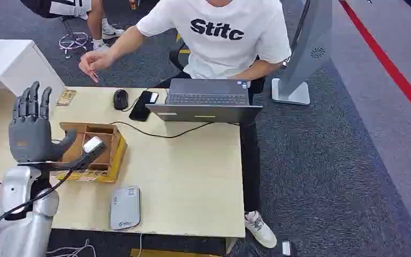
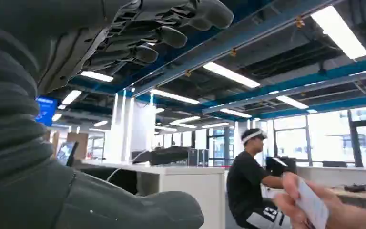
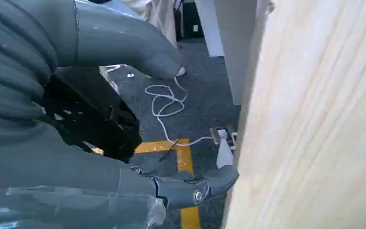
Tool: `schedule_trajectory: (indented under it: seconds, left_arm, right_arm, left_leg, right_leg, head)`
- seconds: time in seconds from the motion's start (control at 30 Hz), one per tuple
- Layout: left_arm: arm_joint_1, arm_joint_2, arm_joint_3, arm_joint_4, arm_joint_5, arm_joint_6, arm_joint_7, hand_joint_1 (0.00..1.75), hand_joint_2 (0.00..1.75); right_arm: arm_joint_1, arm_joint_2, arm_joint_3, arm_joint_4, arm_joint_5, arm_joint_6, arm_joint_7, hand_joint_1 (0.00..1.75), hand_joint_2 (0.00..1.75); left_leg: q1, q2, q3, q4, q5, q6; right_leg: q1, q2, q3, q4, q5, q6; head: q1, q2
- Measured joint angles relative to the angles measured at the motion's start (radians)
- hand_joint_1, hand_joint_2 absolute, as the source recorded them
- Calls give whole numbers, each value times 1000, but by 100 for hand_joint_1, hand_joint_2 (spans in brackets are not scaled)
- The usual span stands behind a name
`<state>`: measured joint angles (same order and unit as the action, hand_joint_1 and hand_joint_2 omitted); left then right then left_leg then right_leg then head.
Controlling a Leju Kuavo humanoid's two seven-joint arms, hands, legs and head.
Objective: Pass the card to the sensor for recognition and then transmit it.
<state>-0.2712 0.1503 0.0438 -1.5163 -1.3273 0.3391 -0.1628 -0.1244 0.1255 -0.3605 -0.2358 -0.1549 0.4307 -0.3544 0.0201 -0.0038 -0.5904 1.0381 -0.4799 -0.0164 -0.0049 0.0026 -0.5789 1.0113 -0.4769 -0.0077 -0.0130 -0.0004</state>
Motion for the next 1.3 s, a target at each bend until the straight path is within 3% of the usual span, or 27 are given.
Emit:
schedule_trajectory:
  seconds: [0.23, 0.43, 0.47, 0.5, 1.3]
  left_arm:
    - [-143, 19, -154, 118, -93, -69, 67, 0, 175]
    - [-178, 21, -215, 161, -116, -67, 100, 0, 175]
    - [-180, 21, -222, 164, -117, -67, 102, 12, 175]
    - [-180, 22, -227, 167, -118, -66, 103, 175, 175]
    - [-166, 36, -244, 176, -100, -24, 114, 175, 175]
  right_arm:
    - [-4, 0, 12, 0, 7, 3, 7, 0, 175]
    - [-8, 0, 16, 0, 7, 11, 16, 0, 175]
    - [-8, 0, 16, 0, 7, 12, 16, 0, 175]
    - [-8, 0, 16, 0, 6, 12, 16, 0, 175]
    - [-8, 0, 17, 0, 7, 16, 17, 0, 175]
  left_leg:
    - [0, 0, -1, 0, 0, 0]
    - [0, 0, -1, 0, 0, 0]
    - [0, 0, -1, 0, 0, 0]
    - [0, 0, -2, 0, 0, 0]
    - [0, 0, -2, 0, 0, 0]
  right_leg:
    - [0, 1, 0, 0, 0, 0]
    - [0, 1, -1, 0, 0, 0]
    - [0, 1, -1, 0, 0, 0]
    - [0, 1, -1, 0, 0, 0]
    - [0, 1, -1, 0, 0, 0]
  head:
    - [0, 0]
    - [0, 0]
    - [0, 0]
    - [0, 0]
    - [0, 0]
